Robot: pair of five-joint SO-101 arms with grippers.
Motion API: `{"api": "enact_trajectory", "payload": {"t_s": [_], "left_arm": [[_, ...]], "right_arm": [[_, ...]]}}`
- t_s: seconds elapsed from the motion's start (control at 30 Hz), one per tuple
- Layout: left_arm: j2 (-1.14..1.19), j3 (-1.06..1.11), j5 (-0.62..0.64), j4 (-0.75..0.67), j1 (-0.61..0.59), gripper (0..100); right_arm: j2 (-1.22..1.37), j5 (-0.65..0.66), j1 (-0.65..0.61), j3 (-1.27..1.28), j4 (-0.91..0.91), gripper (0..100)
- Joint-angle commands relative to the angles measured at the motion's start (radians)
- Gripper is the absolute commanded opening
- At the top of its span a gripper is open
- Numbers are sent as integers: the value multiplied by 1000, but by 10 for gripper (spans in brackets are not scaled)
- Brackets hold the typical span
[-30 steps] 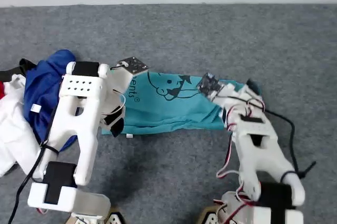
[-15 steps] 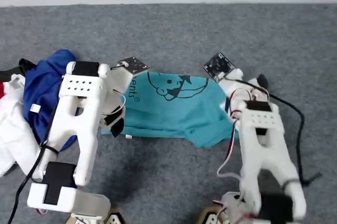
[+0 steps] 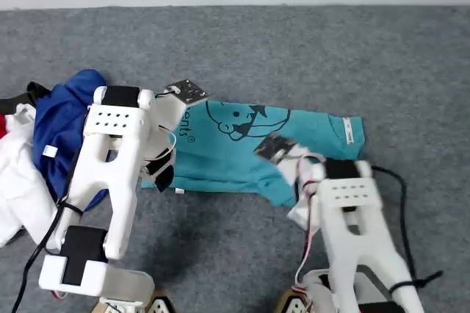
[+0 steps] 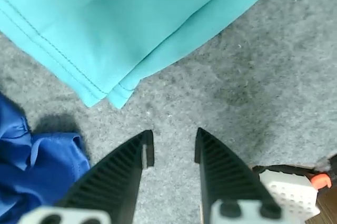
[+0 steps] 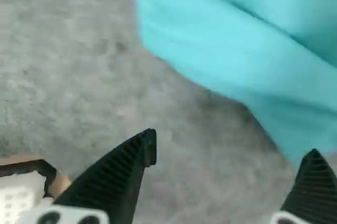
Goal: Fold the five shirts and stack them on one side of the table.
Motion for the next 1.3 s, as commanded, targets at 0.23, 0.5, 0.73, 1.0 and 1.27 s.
{"api": "enact_trajectory", "payload": {"t_s": [0.23, 0.5, 0.73, 1.0, 1.27], "left_arm": [[-37, 68, -9, -28, 8, 133], [-40, 128, -9, -66, 9, 133], [-32, 128, -9, -66, 9, 133], [-32, 130, -9, -66, 9, 133], [-32, 130, -11, -68, 9, 133]], "right_arm": [[-18, -12, -94, 175, -429, 409], [-18, -137, -91, 112, -522, 409], [-2, -147, -91, 69, -676, 409], [170, -143, -91, 46, -845, 409], [338, -178, -97, -146, -854, 409]]}}
